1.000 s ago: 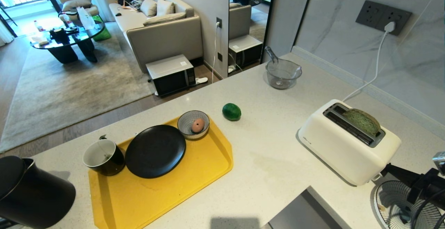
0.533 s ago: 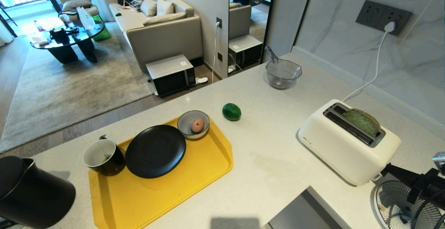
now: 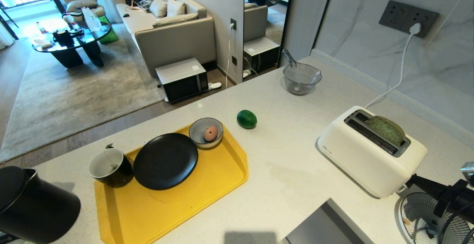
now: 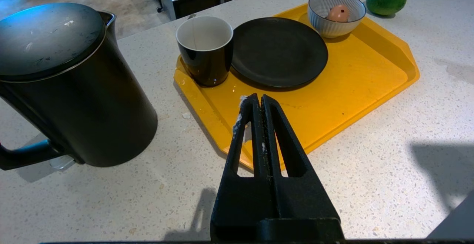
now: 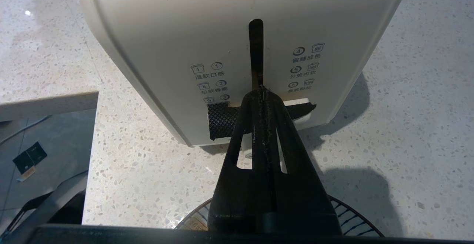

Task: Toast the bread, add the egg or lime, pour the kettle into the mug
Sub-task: Use a bread toaster

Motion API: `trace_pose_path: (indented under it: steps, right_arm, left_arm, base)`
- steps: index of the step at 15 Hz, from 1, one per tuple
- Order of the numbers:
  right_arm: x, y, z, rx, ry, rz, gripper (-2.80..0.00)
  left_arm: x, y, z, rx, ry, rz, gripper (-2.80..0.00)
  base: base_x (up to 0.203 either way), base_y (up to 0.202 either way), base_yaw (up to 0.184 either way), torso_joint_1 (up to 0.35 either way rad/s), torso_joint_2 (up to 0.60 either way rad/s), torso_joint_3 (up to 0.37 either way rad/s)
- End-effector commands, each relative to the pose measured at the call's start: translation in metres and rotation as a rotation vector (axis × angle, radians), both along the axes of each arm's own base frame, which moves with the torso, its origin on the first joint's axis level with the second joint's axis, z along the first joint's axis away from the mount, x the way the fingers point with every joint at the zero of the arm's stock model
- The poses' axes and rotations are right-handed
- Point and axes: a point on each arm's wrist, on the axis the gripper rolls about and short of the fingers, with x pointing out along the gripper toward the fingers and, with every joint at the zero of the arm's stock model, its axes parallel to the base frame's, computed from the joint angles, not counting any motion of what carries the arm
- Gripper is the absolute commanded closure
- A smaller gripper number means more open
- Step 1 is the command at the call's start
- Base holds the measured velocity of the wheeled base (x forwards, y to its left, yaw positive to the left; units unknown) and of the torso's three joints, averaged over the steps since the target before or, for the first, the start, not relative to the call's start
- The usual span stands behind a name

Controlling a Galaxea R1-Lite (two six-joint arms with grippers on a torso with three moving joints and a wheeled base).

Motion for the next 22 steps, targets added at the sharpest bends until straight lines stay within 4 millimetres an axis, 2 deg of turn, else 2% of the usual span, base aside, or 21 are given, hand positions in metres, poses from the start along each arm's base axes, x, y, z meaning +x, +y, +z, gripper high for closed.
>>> trace_pose_path:
  steps: [1, 22]
  right_arm:
    - [-0.0002, 0.0002, 0.0006, -0.005, -0.008, 0.005, 0.0]
    - [-0.0026, 0.0018, -0.0002, 0.003, 0.001, 0.005, 0.0]
  left_arm:
    - [0.0011, 0.0, -0.0042, 0.0, 0.013, 0.0, 0.0]
    - [0.0011, 0.0, -0.0042, 0.0, 0.013, 0.001, 0.0]
  base:
    - [0.0, 0.0, 0.0, 0.0, 0.0, 0.0]
    - [0.0, 0.0, 0.0, 0.0, 0.0, 0.0]
